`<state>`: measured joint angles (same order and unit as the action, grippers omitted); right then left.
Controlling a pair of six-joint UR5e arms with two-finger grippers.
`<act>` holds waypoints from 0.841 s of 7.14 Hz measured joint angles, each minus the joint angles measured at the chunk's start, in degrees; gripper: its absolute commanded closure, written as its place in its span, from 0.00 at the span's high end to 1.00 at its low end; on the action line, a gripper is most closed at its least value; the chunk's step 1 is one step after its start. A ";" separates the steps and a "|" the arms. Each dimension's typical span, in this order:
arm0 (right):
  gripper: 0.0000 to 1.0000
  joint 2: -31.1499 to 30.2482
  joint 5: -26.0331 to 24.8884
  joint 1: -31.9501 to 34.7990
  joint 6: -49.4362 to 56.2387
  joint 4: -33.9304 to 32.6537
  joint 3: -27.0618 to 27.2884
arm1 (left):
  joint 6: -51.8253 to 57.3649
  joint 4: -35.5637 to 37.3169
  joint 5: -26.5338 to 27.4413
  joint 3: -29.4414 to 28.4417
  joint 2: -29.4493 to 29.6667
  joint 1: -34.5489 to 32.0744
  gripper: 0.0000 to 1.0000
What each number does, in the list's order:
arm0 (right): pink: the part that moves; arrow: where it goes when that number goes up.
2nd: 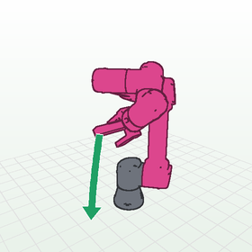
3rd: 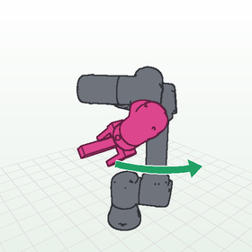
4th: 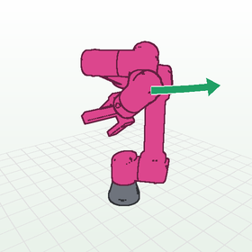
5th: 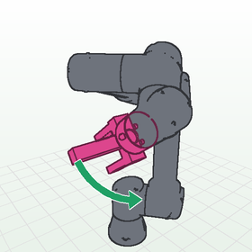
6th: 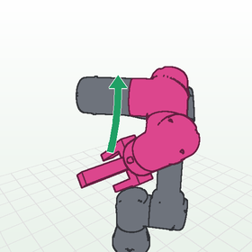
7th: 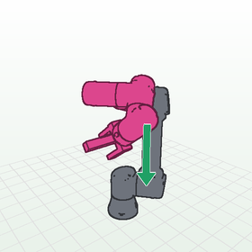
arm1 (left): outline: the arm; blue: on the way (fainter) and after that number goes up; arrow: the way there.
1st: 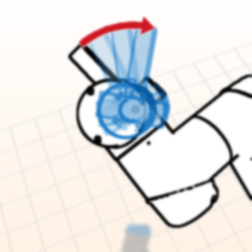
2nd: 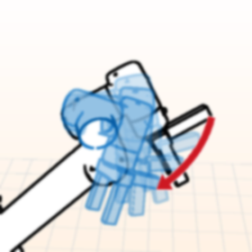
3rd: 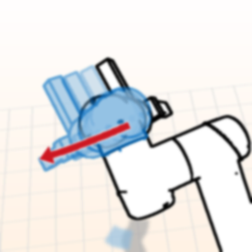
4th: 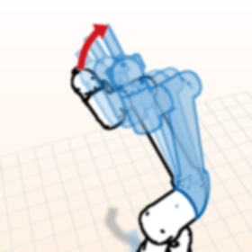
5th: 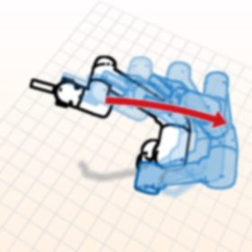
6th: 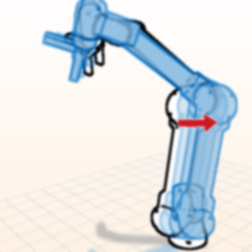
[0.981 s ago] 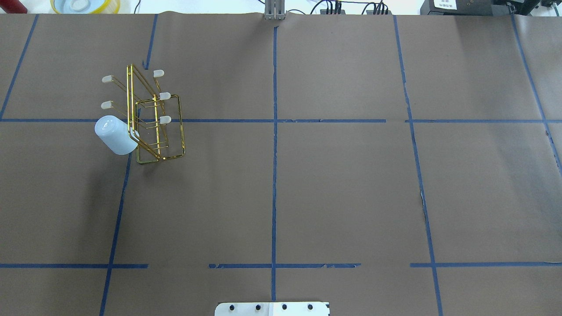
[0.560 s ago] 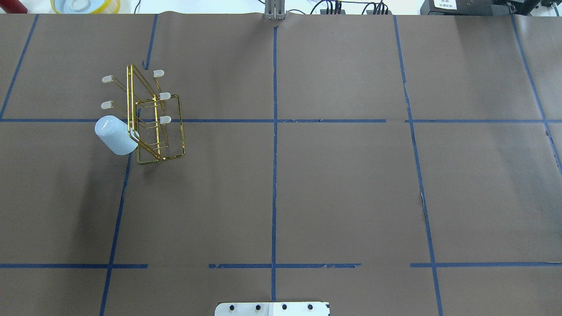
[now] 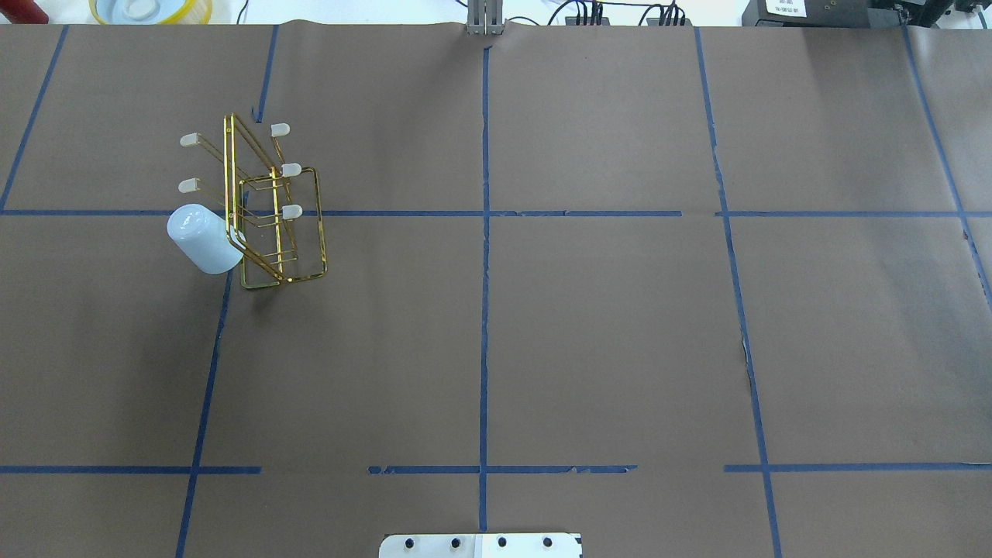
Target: Hang cup on cup holder
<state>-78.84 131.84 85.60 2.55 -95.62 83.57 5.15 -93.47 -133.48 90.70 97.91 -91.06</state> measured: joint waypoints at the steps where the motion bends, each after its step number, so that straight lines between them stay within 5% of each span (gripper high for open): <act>1: 1.00 0.00 0.00 0.00 0.00 0.00 -0.01 | 0.31 3.90 0.63 -1.03 0.59 -0.26 1.00; 6: 1.00 0.00 0.00 -0.01 0.00 0.00 0.01 | 0.55 5.15 -3.44 -0.09 -8.73 -0.43 1.00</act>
<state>-78.84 131.84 85.60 2.55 -95.62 83.58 5.70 -88.32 -136.93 90.61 89.18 -91.50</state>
